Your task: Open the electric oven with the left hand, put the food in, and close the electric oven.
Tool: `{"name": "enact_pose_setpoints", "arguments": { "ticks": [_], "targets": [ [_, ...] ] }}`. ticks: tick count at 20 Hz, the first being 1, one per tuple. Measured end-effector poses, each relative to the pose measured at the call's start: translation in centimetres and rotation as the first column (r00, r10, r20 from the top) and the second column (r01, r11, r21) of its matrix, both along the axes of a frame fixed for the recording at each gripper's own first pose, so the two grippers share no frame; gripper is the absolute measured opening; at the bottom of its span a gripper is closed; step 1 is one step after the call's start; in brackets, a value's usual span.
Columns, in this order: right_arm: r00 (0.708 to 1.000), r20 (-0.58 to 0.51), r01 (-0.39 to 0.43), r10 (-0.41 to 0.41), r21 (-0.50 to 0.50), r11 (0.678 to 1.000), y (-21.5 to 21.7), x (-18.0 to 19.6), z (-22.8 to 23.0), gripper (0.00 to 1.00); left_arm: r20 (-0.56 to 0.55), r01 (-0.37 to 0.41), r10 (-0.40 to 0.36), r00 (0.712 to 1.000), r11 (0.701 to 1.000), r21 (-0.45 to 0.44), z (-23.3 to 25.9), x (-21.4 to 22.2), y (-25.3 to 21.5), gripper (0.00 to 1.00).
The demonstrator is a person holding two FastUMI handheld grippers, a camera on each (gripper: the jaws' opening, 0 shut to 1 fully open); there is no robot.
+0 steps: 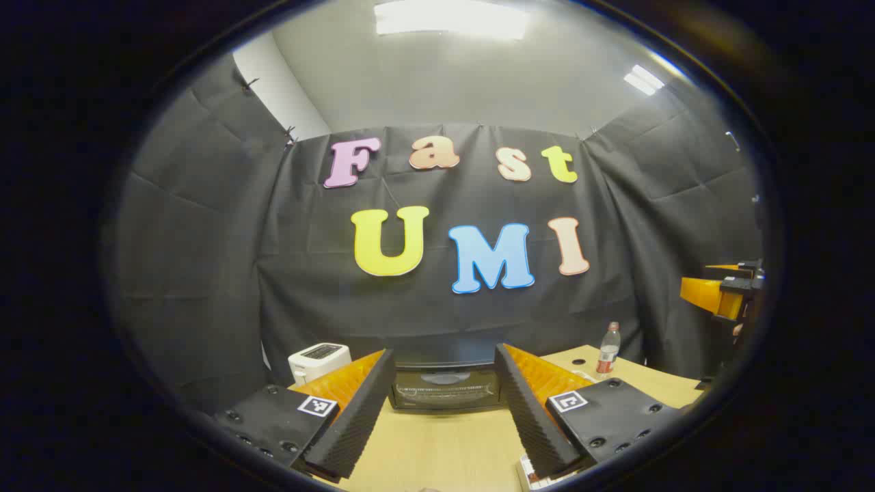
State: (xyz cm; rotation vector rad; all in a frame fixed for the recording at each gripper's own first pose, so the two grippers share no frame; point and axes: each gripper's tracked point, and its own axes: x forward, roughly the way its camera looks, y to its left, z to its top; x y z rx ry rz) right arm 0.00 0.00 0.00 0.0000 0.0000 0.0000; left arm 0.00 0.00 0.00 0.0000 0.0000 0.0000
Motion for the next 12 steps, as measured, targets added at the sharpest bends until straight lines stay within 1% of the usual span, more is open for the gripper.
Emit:
{"name": "enact_pose_setpoints", "arguments": {
  "ticks": [1,2,3,5,10,12],
  "targets": [
    [1.0,0.0,-0.001,0.001,0.002,1.0,0.05,0.08,-0.03,0.95,0.002,0.001,-0.001,1.0,1.0,0.003,0.01,-0.02,-0.15,1.0],
    [1.0,0.0,-0.002,0.002,0.005,1.0,0.02,0.16,-0.07,0.95,0.002,0.002,-0.002,1.0,1.0,0.005,0.06,-0.05,-0.24,0.96],
    [1.0,0.0,-0.005,0.005,0.008,1.0,0.05,0.25,-0.09,0.95,0.003,0.002,-0.002,1.0,1.0,0.004,0.16,-0.05,-0.37,1.0],
    [1.0,0.001,-0.007,0.007,0.006,1.0,0.09,0.33,-0.06,0.95,0.001,0.002,-0.002,1.0,1.0,0.001,0.1,-0.03,-0.65,0.96],
    [1.0,0.009,-0.018,0.018,0.001,1.0,-0.09,0.55,0.07,0.95,0.01,0.004,-0.004,1.0,1.0,-0.012,0.39,-0.07,-0.94,1.0],
    [1.0,0.011,-0.023,0.023,-0.002,1.0,-0.19,0.57,0.07,0.95,0.013,0.0,0.0,1.0,1.0,-0.015,0.57,-0.22,-1.1,1.0]
  ]
}}
